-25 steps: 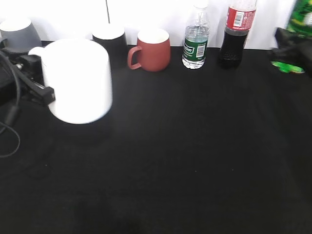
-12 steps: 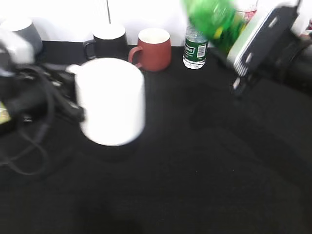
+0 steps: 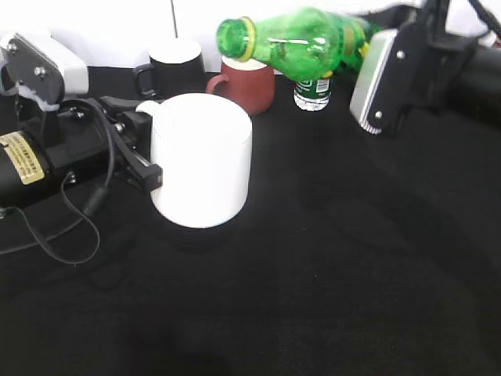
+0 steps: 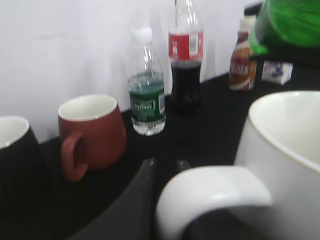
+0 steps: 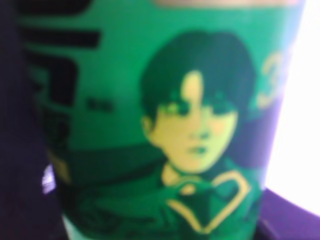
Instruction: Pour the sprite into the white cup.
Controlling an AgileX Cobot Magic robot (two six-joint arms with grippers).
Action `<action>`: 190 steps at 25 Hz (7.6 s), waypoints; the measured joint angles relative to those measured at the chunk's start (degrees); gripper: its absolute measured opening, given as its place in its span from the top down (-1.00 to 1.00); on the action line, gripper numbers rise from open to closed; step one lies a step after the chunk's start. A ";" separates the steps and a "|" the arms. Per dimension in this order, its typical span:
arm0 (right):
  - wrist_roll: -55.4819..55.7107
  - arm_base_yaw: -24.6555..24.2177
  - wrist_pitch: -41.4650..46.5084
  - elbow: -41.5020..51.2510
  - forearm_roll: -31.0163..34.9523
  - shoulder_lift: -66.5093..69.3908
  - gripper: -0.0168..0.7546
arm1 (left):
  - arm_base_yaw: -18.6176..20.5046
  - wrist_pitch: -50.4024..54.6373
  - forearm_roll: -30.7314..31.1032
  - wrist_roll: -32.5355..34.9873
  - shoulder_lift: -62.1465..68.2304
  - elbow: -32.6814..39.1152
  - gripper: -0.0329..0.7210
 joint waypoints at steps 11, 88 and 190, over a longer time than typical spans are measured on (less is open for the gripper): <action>-8.94 0.00 0.79 -1.76 -2.83 0.00 -0.07 | 0.00 0.72 0.93 0.00 0.00 0.00 0.71; 55.07 0.00 -1.83 -1.93 26.15 0.00 -0.04 | 24.51 -0.28 -24.12 11.02 43.32 -46.34 0.72; 55.09 -22.38 100.88 13.93 27.17 -90.31 -0.56 | 24.06 111.31 -23.76 7.53 -90.29 -0.64 -0.12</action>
